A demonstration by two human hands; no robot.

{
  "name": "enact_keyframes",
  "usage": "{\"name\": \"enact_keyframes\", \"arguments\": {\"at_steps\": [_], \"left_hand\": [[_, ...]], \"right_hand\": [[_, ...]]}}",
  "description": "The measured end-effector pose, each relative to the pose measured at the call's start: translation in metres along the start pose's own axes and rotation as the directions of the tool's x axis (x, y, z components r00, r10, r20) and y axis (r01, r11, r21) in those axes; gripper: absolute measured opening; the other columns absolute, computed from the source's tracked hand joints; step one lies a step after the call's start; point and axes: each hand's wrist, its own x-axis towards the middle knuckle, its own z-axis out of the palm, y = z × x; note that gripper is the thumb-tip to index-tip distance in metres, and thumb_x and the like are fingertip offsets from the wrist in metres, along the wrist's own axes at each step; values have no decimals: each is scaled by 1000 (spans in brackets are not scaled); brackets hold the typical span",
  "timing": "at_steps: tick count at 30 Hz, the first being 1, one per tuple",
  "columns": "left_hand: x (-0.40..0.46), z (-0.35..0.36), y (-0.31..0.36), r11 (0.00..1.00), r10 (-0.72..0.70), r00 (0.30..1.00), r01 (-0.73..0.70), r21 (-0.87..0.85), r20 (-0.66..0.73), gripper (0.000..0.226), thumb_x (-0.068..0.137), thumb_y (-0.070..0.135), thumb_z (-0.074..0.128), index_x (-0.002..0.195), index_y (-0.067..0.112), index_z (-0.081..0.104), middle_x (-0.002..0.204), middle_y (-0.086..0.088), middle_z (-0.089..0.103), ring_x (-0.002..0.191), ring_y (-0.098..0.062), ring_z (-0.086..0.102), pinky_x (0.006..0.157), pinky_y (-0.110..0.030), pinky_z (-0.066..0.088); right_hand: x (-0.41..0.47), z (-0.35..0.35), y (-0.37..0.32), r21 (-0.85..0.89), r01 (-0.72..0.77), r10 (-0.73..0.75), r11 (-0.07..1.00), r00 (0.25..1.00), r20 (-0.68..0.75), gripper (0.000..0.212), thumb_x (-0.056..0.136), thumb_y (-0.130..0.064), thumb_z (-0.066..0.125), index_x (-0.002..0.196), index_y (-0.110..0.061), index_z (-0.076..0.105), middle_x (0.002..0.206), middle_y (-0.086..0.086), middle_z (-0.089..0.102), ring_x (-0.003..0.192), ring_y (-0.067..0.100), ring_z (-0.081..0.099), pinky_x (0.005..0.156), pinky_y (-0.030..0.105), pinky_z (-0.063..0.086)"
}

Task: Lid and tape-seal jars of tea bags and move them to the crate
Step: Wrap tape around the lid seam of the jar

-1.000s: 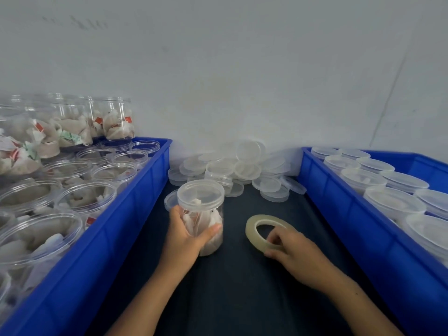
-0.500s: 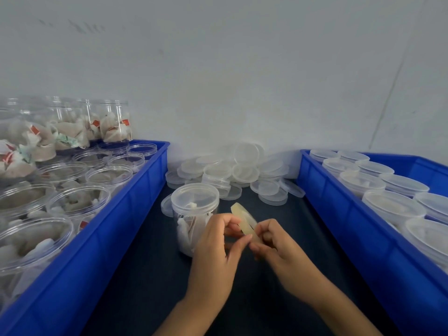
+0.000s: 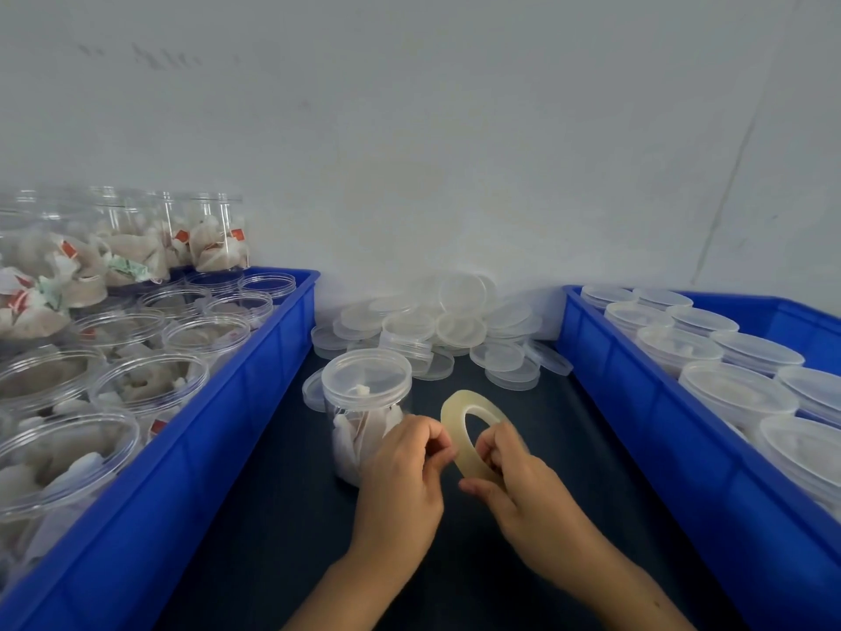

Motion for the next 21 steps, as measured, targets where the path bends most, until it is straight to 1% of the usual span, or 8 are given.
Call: {"name": "enact_keyframes", "arguments": {"at_steps": [3, 7, 11, 13, 15, 18, 19, 21], "left_hand": [[-1, 1, 0, 999, -2, 999, 0, 53, 47, 32, 84, -3, 67, 80, 22, 50, 76, 18, 44, 83, -4, 47, 72, -11, 38], [-1, -2, 4, 987, 54, 993, -70, 146, 108, 42, 68, -18, 66, 79, 18, 48, 80, 7, 46, 70, -6, 41, 56, -22, 36], [-2, -1, 3, 990, 45, 989, -63, 126, 143, 35, 74, -18, 61, 83, 14, 50, 81, 5, 48, 73, -13, 47, 61, -32, 43], [-4, 1, 3, 995, 29, 991, -41, 94, 130, 32, 80, -15, 58, 83, 15, 49, 80, 6, 49, 74, -11, 48, 64, -33, 44], [-3, -2, 7, 996, 40, 993, -48, 73, 108, 33, 81, -15, 56, 82, 17, 49, 79, 8, 49, 75, -7, 46, 67, -27, 43], [1, -11, 11, 985, 87, 995, -92, 146, 40, 43, 72, -19, 56, 78, 22, 44, 74, 16, 40, 72, -2, 40, 84, -4, 31], [3, -15, 11, 980, 96, 995, -99, 170, 26, 49, 69, -20, 58, 78, 24, 41, 73, 19, 35, 69, -2, 38, 85, -4, 30], [5, -19, 11, 977, 94, 995, -95, 192, 14, 57, 66, -23, 63, 78, 27, 38, 72, 21, 31, 64, -2, 38, 71, -15, 39]], "right_hand": [[0, 1, -3, 44, -15, 15, 999, 1000, 10, 19, 93, -29, 61, 97, -28, 42, 87, -2, 58, 72, 11, 56, 65, 25, 50], [3, 3, -6, 108, -71, 74, 992, 997, -24, 20, 94, -26, 60, 100, -27, 41, 86, 0, 60, 70, 10, 55, 66, 26, 49], [1, -2, -9, 105, -1, 6, 994, 999, -42, 39, 95, -18, 58, 113, -43, 33, 77, 2, 62, 64, 14, 58, 63, 32, 51], [3, -4, -9, 61, 38, -36, 997, 999, -41, 37, 96, -21, 56, 111, -51, 41, 78, -13, 61, 65, 13, 57, 64, 31, 51], [8, -6, -6, 6, 31, -31, 999, 999, -12, 22, 97, -31, 53, 107, -50, 49, 76, -22, 57, 66, 5, 53, 70, 31, 52], [13, -11, -4, 9, -67, 66, 998, 995, 75, 10, 92, -53, 52, 102, -50, 52, 80, -18, 56, 74, 1, 55, 76, 33, 54], [13, -13, -5, 7, -116, 115, 993, 987, 108, 20, 86, -66, 48, 101, -52, 50, 81, -15, 58, 75, 2, 58, 75, 32, 54], [14, -18, -6, -52, -218, 224, 974, 961, 161, 55, 65, -87, 35, 101, -48, 46, 84, -9, 63, 77, 6, 61, 76, 31, 55]]}}
